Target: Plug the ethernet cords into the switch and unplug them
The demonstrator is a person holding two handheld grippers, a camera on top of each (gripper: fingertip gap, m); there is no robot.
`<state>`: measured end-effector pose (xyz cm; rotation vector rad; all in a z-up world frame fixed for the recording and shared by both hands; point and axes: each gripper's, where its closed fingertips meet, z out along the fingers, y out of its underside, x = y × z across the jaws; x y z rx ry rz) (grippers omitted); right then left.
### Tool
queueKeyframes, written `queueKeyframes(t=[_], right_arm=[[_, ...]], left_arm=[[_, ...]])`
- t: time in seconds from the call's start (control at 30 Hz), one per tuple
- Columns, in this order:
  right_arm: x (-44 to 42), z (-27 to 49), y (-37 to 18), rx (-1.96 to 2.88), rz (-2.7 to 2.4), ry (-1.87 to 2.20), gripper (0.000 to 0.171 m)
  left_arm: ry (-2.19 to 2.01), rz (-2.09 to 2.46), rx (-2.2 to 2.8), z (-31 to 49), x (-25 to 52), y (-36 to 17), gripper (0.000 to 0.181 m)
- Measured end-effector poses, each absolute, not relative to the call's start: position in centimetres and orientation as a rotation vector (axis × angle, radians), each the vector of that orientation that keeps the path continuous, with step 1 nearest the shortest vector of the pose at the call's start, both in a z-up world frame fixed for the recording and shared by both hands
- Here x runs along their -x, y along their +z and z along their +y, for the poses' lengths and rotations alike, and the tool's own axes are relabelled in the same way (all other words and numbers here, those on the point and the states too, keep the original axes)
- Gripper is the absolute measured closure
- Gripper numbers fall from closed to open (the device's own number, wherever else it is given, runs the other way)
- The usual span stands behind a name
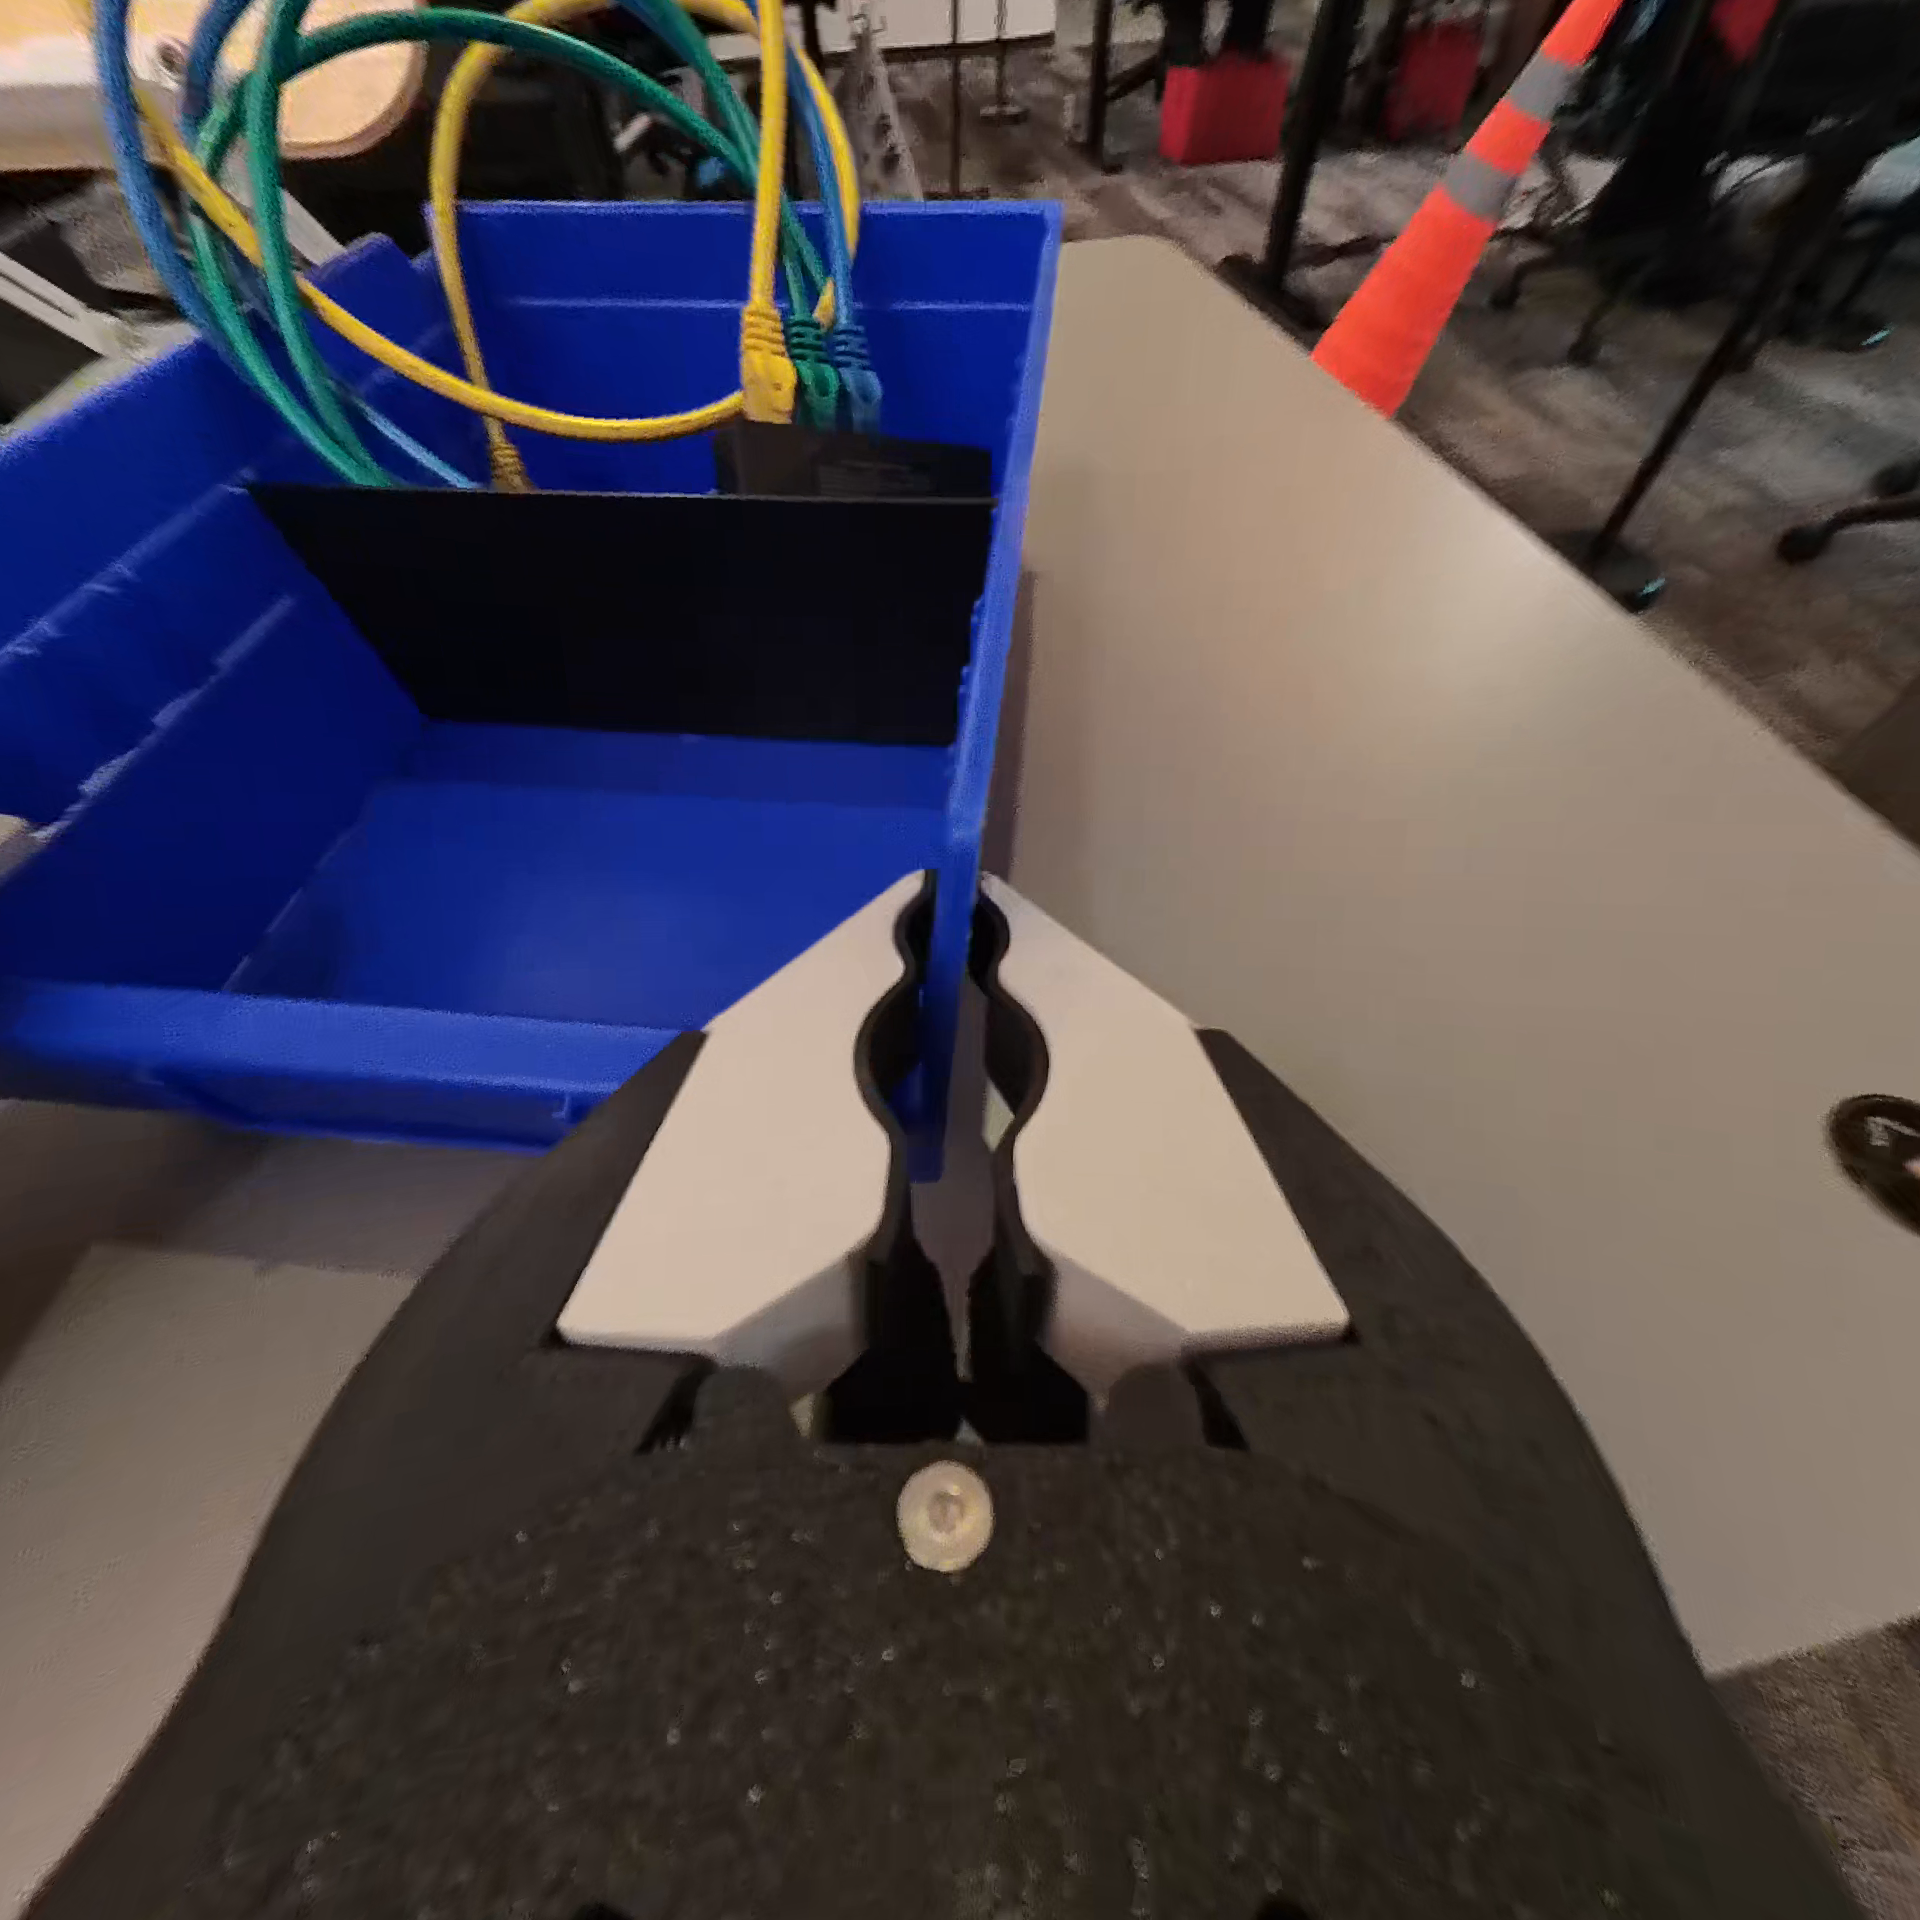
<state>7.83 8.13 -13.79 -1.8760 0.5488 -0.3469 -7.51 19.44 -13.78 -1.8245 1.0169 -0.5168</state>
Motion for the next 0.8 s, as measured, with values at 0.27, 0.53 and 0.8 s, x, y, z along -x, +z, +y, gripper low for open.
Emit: queueKeyframes(t=[0.27,0.53,0.8], right_arm=[[-2.7,11.3,-12.0,1.851,0.358,-0.402,0.169],[6.2,17.3,-11.3,1.855,0.120,-0.302,0.168],[10.9,20.0,-13.6,1.949,-0.020,-0.276,0.166]], left_arm=[[-0.415,0.851,1.710,20.8,14.1,-11.1,0.176],[-0.289,0.671,1.762,23.6,24.4,-10.8,0.176],[-0.230,0.696,1.844,25.3,29.4,-13.3,0.173]])
